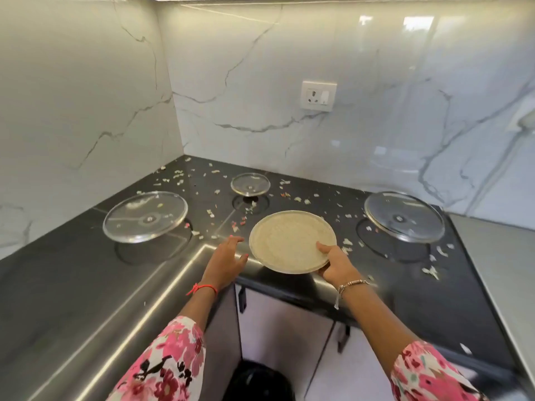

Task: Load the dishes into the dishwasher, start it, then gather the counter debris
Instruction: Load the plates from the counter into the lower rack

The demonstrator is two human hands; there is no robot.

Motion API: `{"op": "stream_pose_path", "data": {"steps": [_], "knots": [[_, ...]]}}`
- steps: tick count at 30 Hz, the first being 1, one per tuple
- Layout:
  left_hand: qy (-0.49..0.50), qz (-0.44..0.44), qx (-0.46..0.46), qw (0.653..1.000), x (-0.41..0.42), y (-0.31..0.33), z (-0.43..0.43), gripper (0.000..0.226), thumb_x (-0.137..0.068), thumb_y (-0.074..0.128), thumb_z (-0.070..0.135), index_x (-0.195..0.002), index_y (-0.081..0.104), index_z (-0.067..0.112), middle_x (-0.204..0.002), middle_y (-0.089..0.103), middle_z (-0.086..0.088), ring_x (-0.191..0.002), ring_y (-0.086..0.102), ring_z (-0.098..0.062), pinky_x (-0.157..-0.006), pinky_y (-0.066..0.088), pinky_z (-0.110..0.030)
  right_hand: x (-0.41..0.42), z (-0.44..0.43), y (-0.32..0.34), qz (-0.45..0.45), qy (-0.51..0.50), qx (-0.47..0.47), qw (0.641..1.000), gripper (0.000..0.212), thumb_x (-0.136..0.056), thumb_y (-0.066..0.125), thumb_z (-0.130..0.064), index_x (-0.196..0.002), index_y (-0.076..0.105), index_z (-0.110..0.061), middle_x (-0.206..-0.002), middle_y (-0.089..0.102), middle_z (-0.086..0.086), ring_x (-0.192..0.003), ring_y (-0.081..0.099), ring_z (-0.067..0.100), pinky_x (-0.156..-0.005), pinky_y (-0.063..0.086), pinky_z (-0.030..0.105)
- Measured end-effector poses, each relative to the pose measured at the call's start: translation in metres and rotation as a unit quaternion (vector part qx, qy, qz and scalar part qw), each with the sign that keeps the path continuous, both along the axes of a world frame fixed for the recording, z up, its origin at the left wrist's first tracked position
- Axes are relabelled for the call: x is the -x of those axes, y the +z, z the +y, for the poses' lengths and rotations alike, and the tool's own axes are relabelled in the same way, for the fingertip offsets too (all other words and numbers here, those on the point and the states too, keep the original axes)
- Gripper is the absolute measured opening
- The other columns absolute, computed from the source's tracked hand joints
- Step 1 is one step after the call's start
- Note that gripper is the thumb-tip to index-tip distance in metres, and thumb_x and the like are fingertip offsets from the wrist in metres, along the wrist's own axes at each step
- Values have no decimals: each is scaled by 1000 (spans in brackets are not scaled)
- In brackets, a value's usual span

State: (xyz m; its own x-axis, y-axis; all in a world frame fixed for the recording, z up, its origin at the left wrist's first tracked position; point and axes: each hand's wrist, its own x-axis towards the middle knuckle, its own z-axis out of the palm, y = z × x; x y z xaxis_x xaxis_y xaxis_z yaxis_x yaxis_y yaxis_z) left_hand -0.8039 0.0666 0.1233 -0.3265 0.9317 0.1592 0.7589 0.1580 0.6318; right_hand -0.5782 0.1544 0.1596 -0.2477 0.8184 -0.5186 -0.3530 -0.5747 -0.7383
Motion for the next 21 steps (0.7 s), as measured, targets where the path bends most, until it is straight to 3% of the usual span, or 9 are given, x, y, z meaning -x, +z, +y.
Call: {"op": "stream_pose_path", "data": {"steps": [2, 4, 6, 8, 11, 17, 21], "knots": [[-3, -32, -11, 999, -40, -11, -41, 42, -87, 59, 16, -127, 49, 7, -126, 53, -8, -119, 49, -24, -103, 39, -36, -35, -36, -9, 2, -4, 2, 1000, 34, -93, 51, -8, -126, 46, -3, -98, 61, 14, -85, 60, 31, -62, 56, 42], [-11, -45, 3, 999, -74, -22, -78, 39, -86, 60, 17, -123, 52, 8, -120, 58, -8, -114, 53, -24, -99, 42, -37, -67, -69, -16, -6, -5, 11, 1000, 33, -92, 54, -11, -124, 49, -4, -108, 61, 16, -99, 59, 35, -80, 51, 48], [-10, -51, 33, 998, -107, -33, -113, 42, -88, 58, 22, -127, 50, 9, -125, 56, -8, -118, 50, -24, -101, 40, -38, -100, -104, -28, -20, 2, 18, 1000, 37, -90, 58, -13, -125, 50, -4, -120, 59, 18, -103, 57, 36, -87, 48, 51], [2, -76, 52, 996, -136, -40, -142, 43, -91, 55, 24, -130, 48, 8, -131, 52, -9, -122, 47, -24, -104, 38, -37, -129, -135, -39, -35, 9, 23, 999, 40, -88, 61, -15, -125, 49, -5, -116, 60, 18, -99, 57, 35, -85, 50, 53], [-15, -90, 72, 993, -179, -50, -187, 42, -93, 52, 27, -131, 47, 8, -133, 51, -8, -122, 48, -23, -102, 38, -35, -169, -184, -60, -43, -1, 29, 999, 45, -84, 66, -18, -125, 48, -7, -121, 57, 18, -107, 55, 38, -89, 48, 57], [-55, -132, 104, 984, -242, -86, -283, 29, -93, 51, 21, -121, 54, 12, -122, 59, -5, -111, 54, -22, -91, 41, -27, -232, -293, -99, -35, -50, 68, 996, 48, -84, 66, -19, -126, 50, -2, -123, 58, 19, -107, 56, 37, -78, 52, 49], [-54, -171, 123, 976, -286, -114, -351, 26, -93, 50, 13, -118, 57, 8, -118, 61, -9, -109, 56, -24, -91, 42, -31, -278, -373, -118, -33, -71, 76, 994, 38, -87, 62, -17, -121, 52, -3, -119, 58, 17, -104, 55, 34, -69, 54, 45]]}}
